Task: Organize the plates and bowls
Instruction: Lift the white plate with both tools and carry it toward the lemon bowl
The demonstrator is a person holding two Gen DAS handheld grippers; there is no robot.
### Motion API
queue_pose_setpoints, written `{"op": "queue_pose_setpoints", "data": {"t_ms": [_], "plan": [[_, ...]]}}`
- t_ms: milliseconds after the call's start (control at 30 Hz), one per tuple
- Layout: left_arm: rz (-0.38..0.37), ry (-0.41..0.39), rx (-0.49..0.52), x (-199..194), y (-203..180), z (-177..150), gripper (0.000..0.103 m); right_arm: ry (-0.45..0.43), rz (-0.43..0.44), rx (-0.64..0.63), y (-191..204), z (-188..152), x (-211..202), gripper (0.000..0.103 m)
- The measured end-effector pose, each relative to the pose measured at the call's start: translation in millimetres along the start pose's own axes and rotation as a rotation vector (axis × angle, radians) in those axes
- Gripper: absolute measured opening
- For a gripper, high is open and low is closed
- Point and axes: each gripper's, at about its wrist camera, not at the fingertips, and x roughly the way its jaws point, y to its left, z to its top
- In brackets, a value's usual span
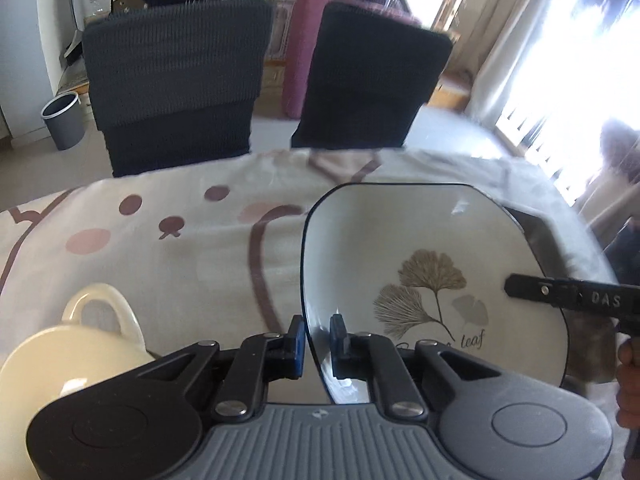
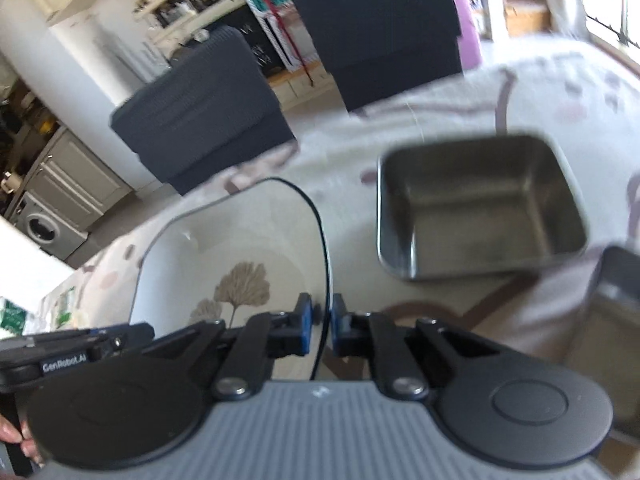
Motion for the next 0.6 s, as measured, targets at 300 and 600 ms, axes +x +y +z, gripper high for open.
{"op": "queue_pose_setpoints", "data": {"t_ms": [300,600], "plan": [[-0.076,-0.167,-0.1,-108,-39,-50,0.013,-0.108,0.072,-0.058,2,-12,-122,0.009],[-0.067,-0.283,-0.19,-194,-71,-122,0.013,-0.099,0.128,-0.11,5,-69,-209,0.01]]}}
